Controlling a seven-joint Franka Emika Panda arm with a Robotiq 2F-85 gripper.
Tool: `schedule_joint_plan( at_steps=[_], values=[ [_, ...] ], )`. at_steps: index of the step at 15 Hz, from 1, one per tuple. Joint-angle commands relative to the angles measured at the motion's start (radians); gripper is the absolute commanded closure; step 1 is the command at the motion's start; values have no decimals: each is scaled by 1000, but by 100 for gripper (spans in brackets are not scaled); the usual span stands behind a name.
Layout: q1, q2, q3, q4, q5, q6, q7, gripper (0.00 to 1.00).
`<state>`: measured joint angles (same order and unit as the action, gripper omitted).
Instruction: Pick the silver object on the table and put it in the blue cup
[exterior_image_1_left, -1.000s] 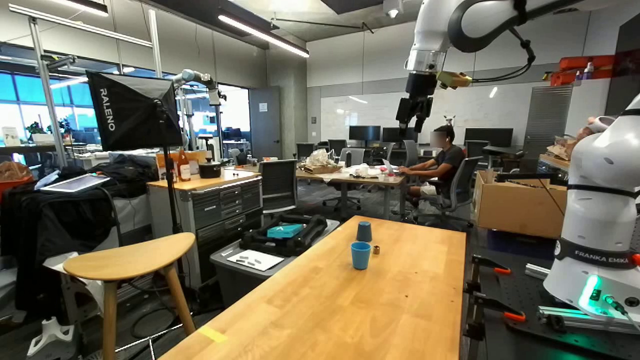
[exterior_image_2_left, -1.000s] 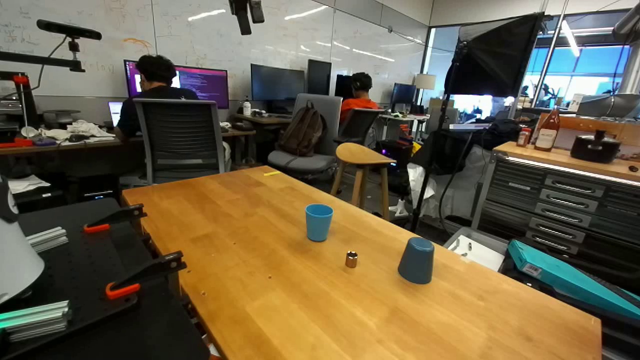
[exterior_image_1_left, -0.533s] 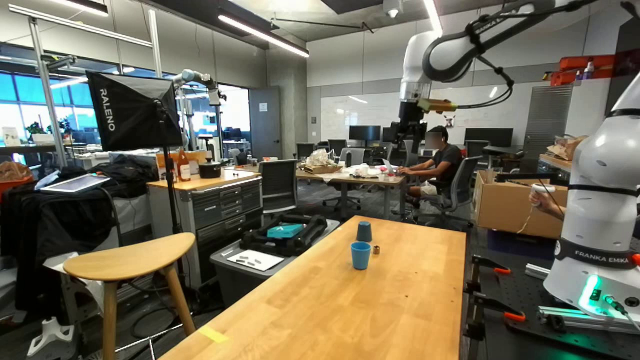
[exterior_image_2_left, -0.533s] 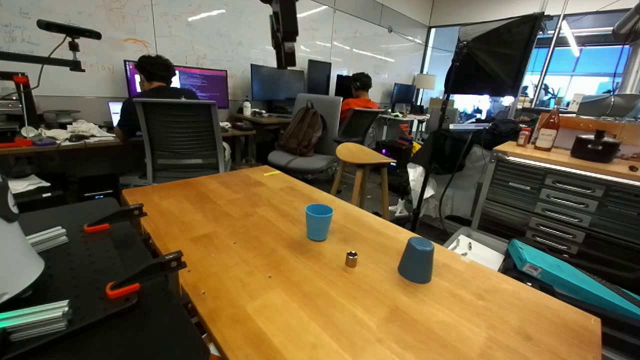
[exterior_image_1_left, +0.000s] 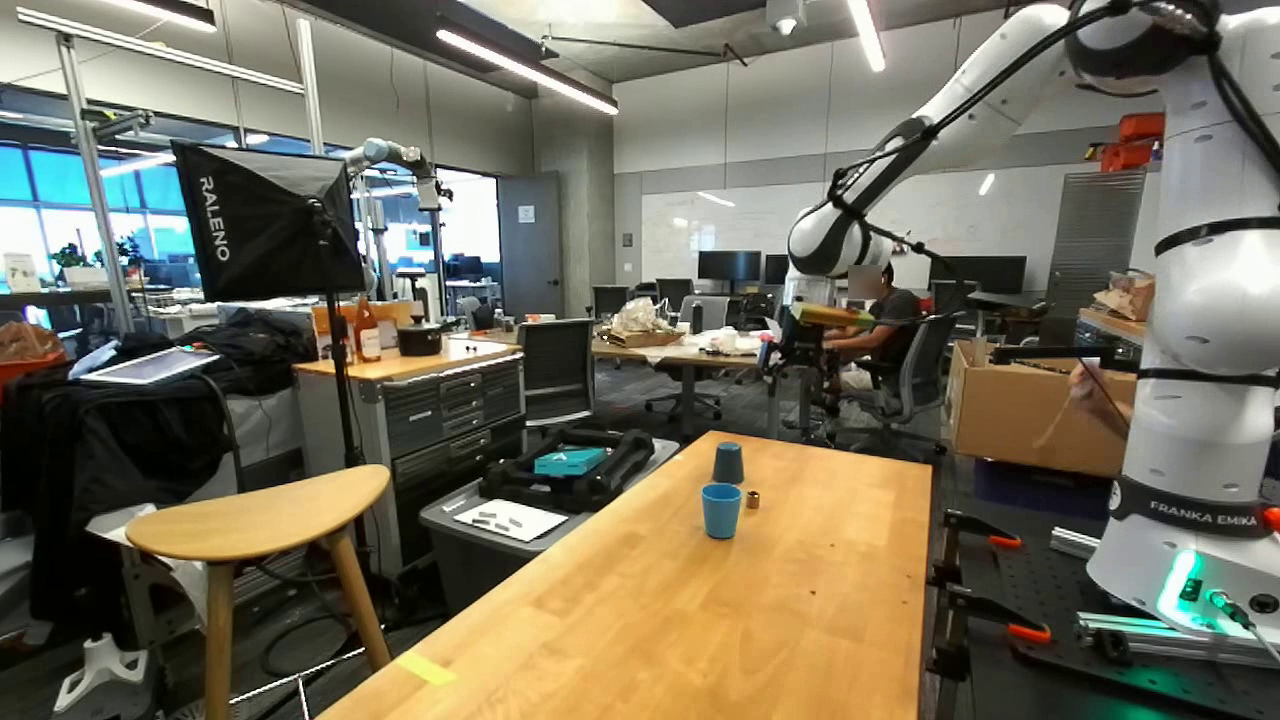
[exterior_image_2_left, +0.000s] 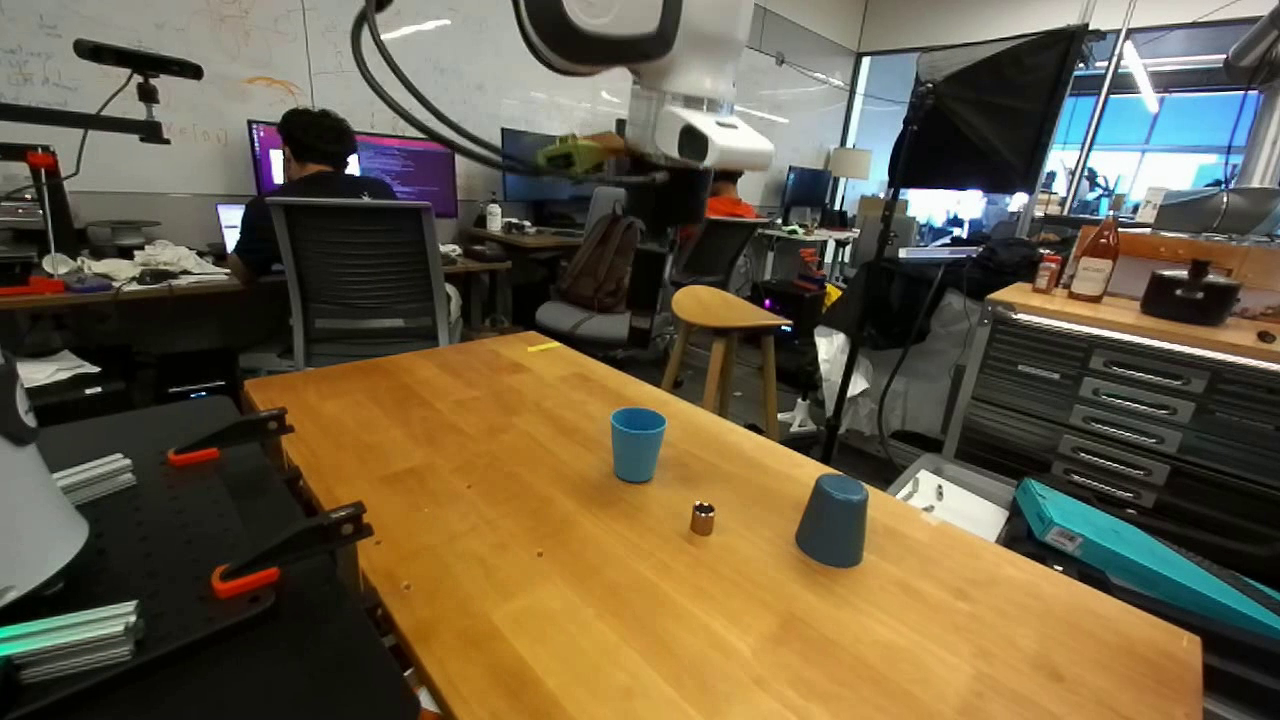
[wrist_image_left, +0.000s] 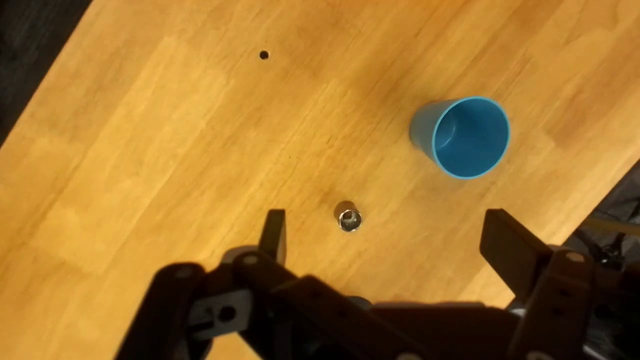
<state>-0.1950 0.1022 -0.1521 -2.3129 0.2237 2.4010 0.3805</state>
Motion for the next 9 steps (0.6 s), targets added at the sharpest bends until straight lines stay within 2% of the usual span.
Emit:
schedule_joint_plan(
  at_steps=[1,2,3,4,6,9],
  values=[
    [8,55,-17,26,32,9,-3,0],
    [6,100,-19,51,47,17,-4,0],
    [37,193,-43,111,-33,33,124,0],
    [38,294,-57,168,-46,59,184,0],
    [52,386,-83,215,-76,106,282,0],
    [72,522,-119,309,-81,109,399,0]
  ],
)
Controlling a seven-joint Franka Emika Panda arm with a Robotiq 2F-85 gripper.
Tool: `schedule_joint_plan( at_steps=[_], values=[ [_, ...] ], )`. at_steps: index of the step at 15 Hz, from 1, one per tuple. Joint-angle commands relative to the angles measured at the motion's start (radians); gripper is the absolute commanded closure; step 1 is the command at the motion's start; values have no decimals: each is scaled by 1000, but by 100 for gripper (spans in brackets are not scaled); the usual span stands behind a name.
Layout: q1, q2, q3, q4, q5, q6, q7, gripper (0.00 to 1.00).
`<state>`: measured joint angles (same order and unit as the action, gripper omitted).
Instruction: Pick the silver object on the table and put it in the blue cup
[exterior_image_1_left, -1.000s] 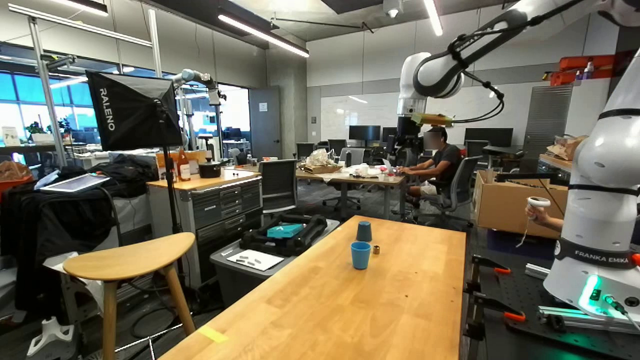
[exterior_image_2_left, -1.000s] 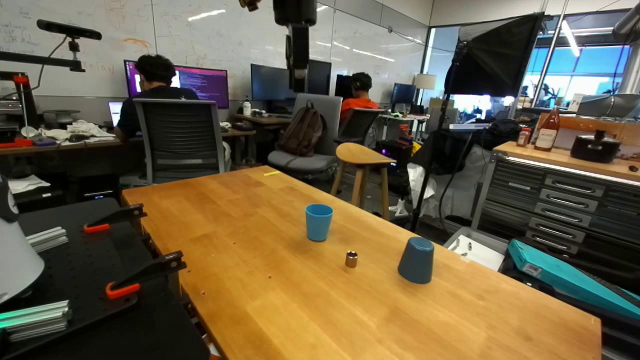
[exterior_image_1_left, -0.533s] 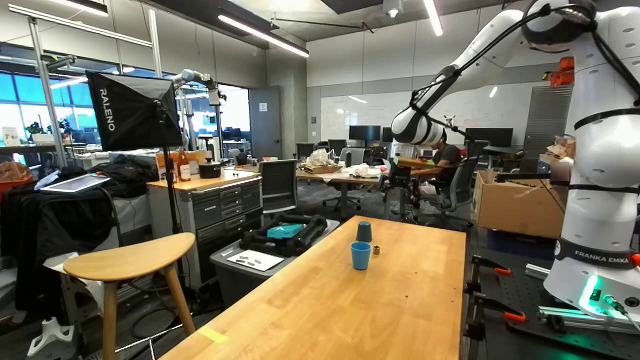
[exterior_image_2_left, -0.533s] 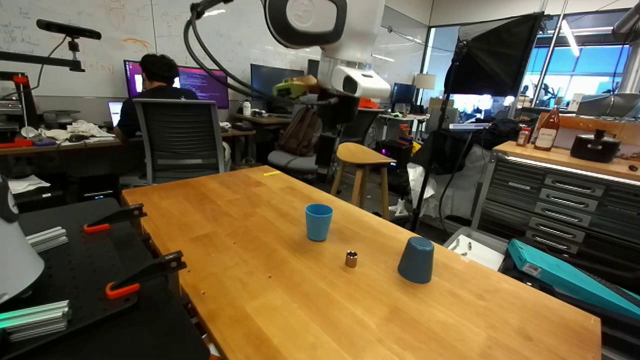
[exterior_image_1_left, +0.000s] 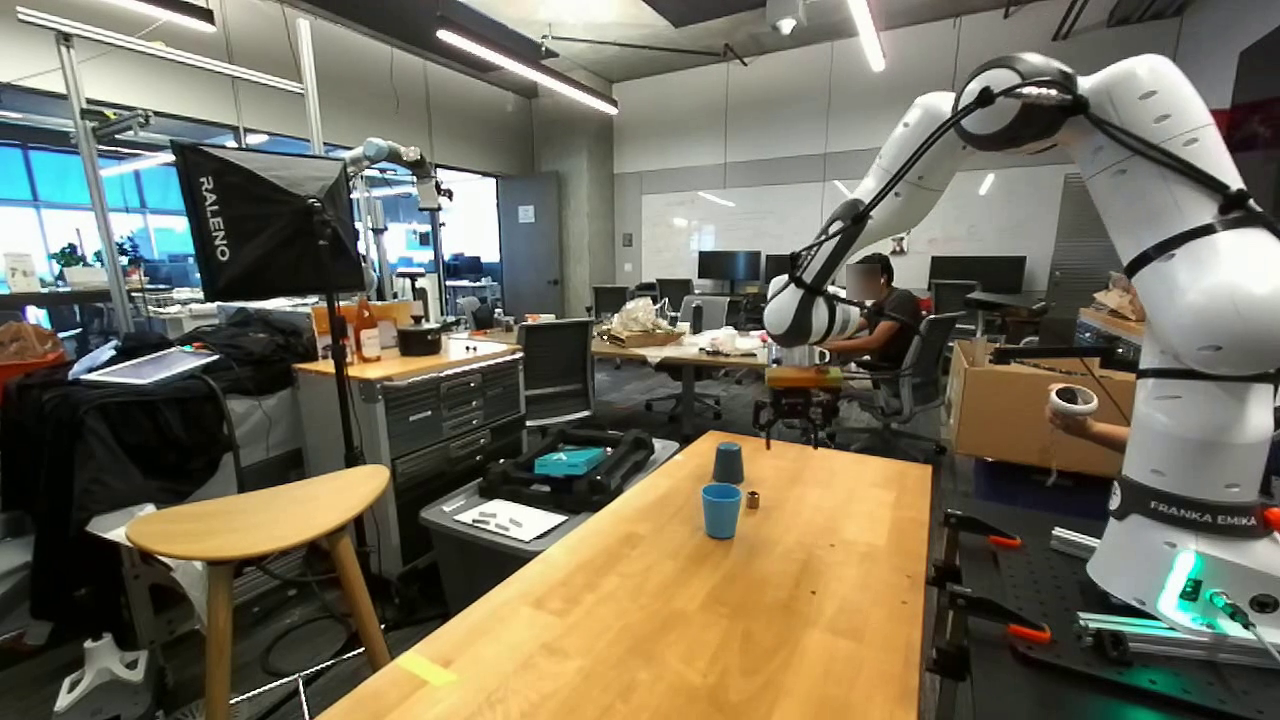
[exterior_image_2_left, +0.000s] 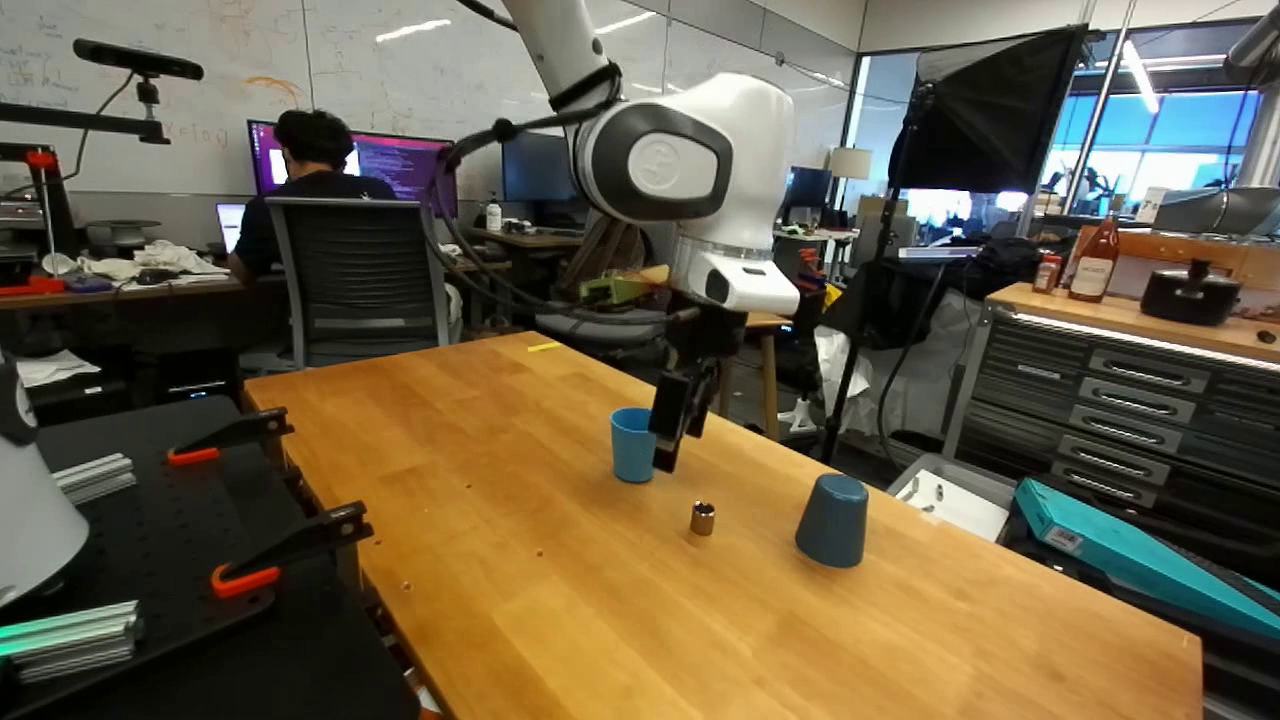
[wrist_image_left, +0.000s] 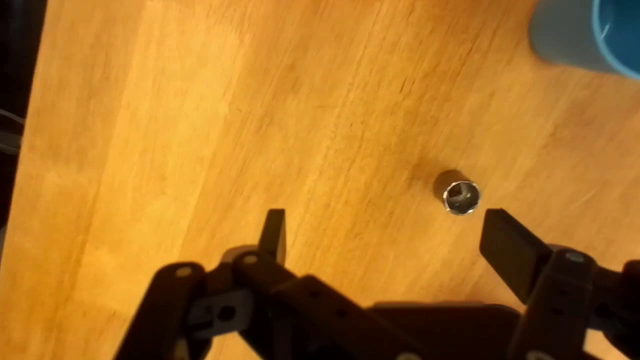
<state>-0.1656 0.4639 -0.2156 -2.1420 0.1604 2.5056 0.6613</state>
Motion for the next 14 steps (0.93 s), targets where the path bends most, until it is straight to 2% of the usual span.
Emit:
schedule_joint_plan(
  at_steps=[1,5,8,10,14],
  values=[
    [49,199,-65,169,-19,-13,147,0],
    [31,317,-40,252,12,-19,158,0],
    [13,363,5,277,50,30,119,0],
    [17,378,25,281,65,85,106,0],
    [12,375,57,285,95,117,89,0]
  ],
)
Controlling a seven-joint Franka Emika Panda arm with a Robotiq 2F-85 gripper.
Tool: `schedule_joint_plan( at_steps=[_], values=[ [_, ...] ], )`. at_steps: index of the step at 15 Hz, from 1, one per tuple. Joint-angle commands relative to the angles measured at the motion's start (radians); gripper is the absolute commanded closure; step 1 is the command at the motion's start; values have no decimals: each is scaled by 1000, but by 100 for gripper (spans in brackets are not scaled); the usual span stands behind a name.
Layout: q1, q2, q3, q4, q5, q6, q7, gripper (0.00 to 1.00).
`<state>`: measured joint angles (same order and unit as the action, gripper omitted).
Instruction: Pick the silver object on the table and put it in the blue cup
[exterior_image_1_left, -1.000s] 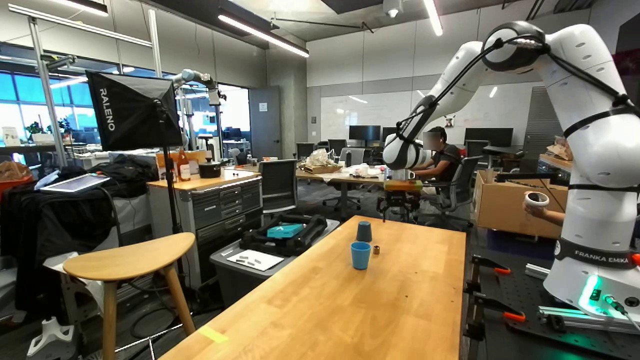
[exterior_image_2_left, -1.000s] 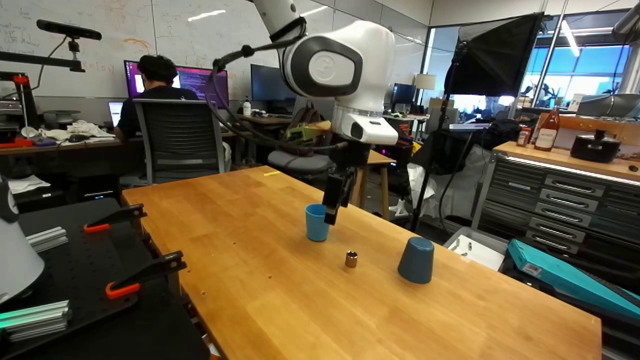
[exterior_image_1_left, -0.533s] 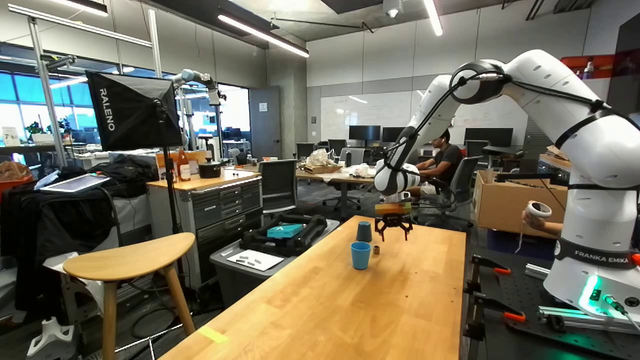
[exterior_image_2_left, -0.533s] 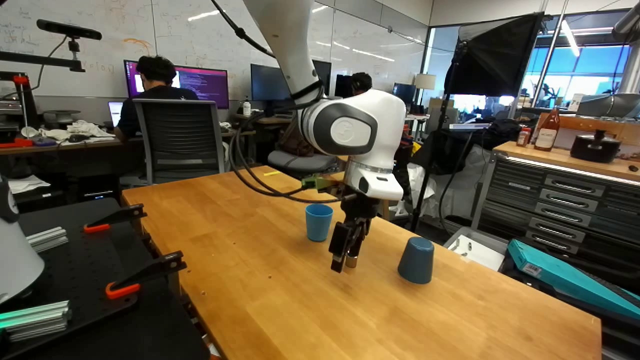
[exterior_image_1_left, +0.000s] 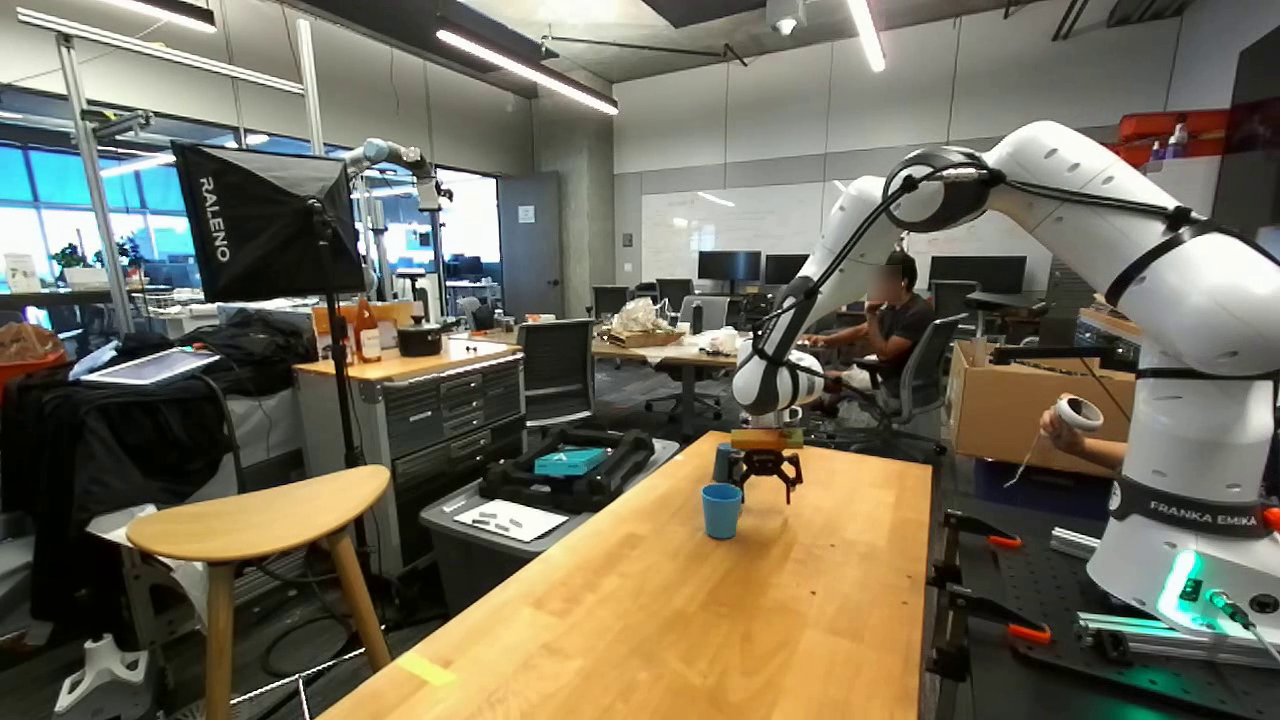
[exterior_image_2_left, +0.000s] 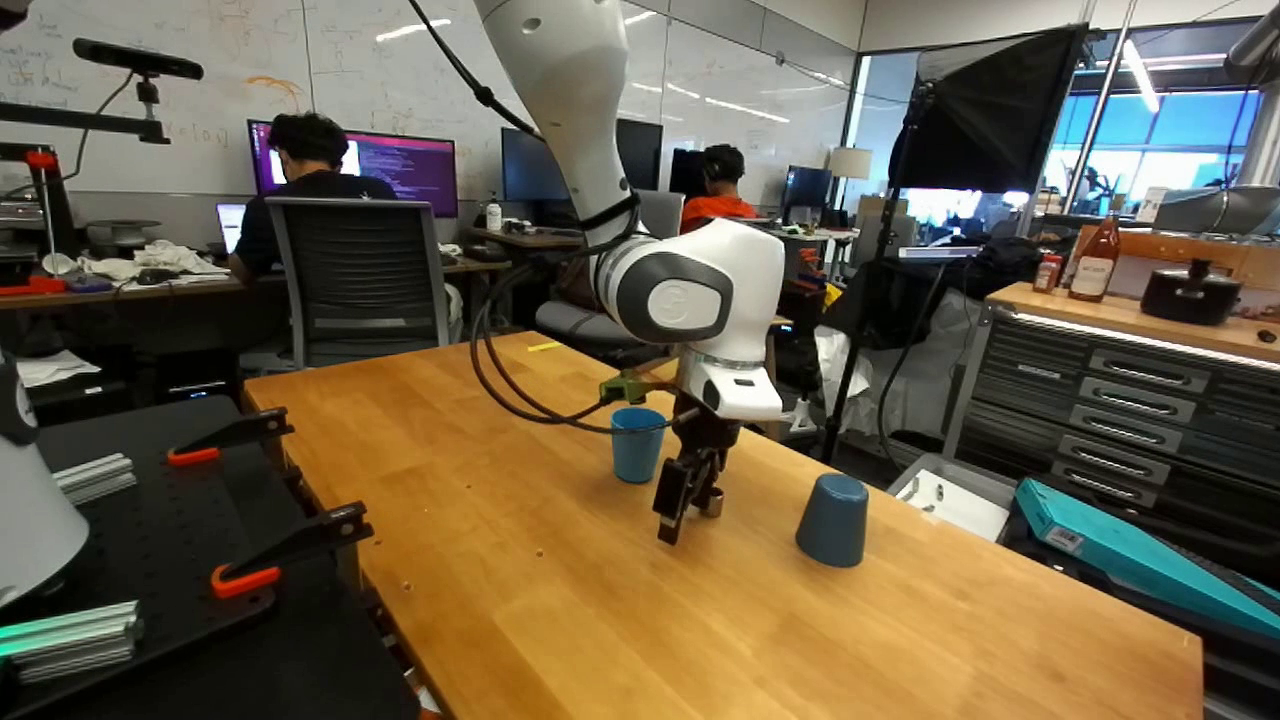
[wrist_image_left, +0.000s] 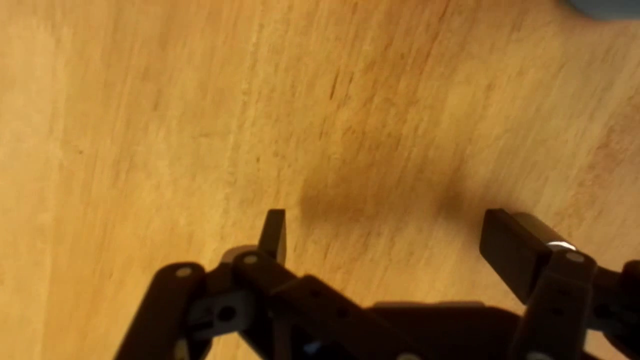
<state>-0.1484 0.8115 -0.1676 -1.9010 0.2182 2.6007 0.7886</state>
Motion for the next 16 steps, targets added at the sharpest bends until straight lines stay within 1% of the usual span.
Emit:
schedule_joint_plan(
  at_steps=[1,10,16],
  values=[
    [-4,25,9,49,41,23,-38,0],
    [6,38,37,127,71,2,-38,0],
    [4,85,39,219,78,-15,-22,0]
  ],
)
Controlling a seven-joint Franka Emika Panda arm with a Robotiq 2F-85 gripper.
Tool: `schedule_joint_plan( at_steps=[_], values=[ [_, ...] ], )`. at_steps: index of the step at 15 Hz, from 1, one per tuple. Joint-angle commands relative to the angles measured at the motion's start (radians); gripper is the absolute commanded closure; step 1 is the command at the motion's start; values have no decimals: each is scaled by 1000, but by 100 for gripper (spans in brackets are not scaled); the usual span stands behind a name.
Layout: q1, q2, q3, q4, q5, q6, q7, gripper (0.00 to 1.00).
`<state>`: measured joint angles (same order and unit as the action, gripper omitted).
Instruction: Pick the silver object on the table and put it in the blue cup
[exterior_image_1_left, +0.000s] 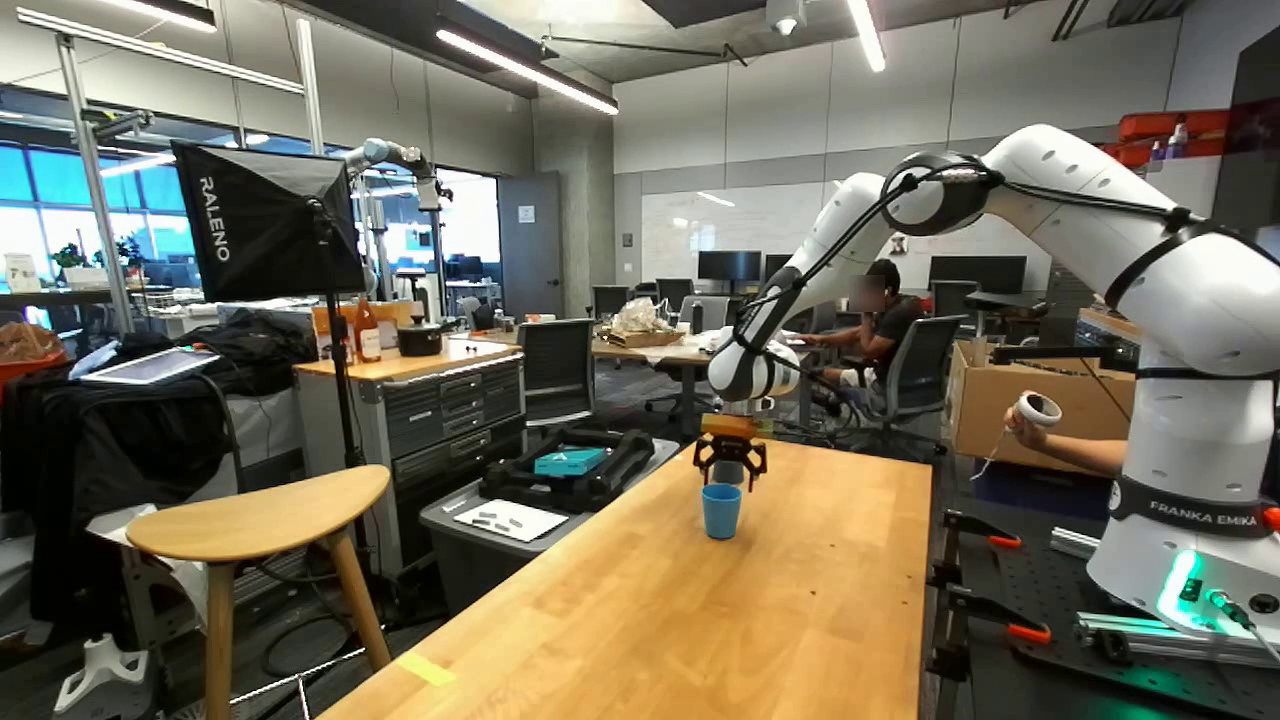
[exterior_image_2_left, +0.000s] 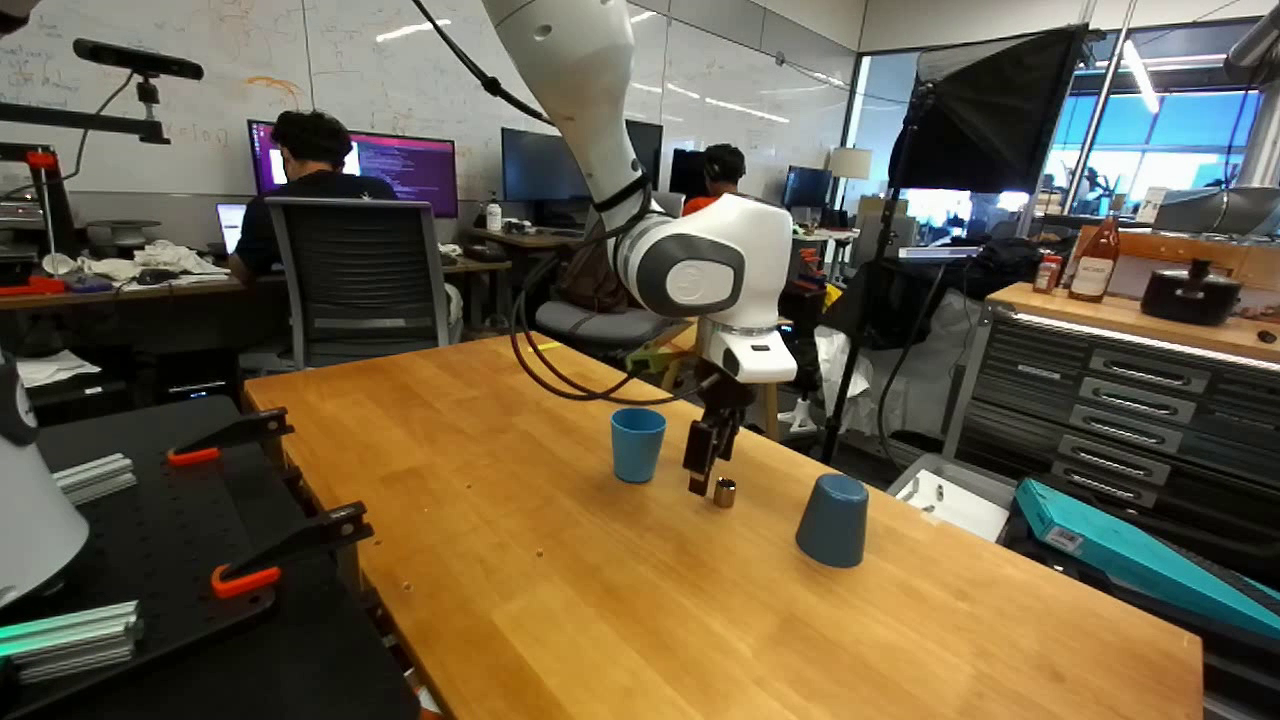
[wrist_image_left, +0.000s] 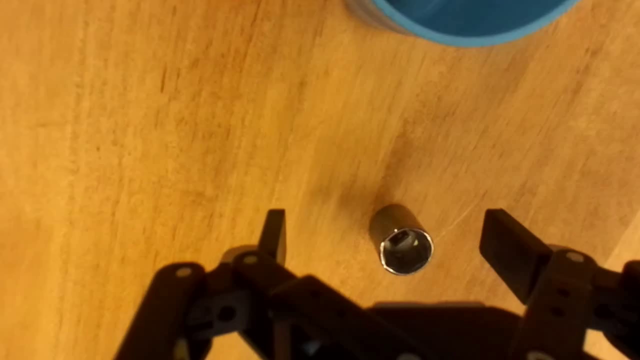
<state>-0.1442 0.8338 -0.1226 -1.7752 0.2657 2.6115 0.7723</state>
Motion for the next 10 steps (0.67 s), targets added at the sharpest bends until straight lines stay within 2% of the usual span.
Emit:
schedule_joint_plan(
  at_steps=[1,2,3,4,7,10],
  values=[
    [0,74,-9,106,29,-26,-4,0],
    [4,88,-16,117,24,-23,1,0],
    [7,100,-20,127,20,-22,4,25],
    [7,116,-22,137,19,-18,4,26],
    [11,154,-24,156,16,-7,3,51],
    [14,159,-26,165,15,0,1,73]
  ],
)
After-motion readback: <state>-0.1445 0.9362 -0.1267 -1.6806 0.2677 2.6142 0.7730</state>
